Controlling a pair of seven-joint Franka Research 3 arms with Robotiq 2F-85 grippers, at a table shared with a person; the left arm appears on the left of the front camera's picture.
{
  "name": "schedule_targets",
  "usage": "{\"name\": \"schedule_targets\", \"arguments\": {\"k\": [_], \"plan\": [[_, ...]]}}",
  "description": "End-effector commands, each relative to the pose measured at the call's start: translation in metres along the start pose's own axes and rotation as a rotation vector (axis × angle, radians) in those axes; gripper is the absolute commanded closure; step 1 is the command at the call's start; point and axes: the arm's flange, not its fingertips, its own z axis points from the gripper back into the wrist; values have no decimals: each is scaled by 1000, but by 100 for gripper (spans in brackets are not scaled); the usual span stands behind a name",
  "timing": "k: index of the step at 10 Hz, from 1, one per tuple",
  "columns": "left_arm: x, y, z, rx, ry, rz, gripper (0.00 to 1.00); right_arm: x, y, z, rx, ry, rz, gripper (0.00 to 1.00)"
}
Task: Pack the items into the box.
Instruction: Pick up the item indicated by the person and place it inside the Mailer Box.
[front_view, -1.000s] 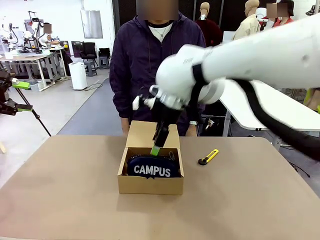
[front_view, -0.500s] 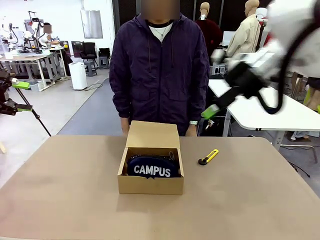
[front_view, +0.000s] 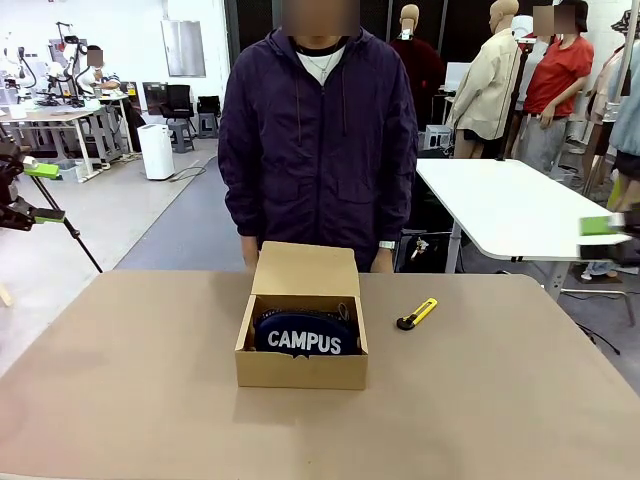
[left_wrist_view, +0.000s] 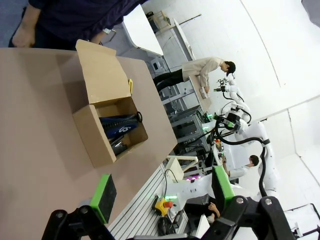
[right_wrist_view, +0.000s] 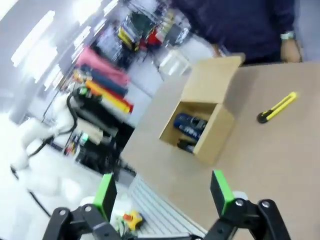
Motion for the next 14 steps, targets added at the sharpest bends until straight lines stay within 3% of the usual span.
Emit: {"name": "schedule_targets", "arguments": {"k": [1, 2, 3, 14], "plan": [[0, -3, 0, 5, 7, 10, 0, -43, -5, 12, 1, -111, -49, 0], [0, -3, 0, 5, 7, 10, 0, -49, -12, 9, -13, -93, -19, 0], [0, -3, 0, 5, 7, 10, 0, -2, -9, 27, -21, -68, -34, 0], [0, -3, 0, 5, 7, 10, 0, -2, -9, 27, -21, -68, -34, 0]]}}
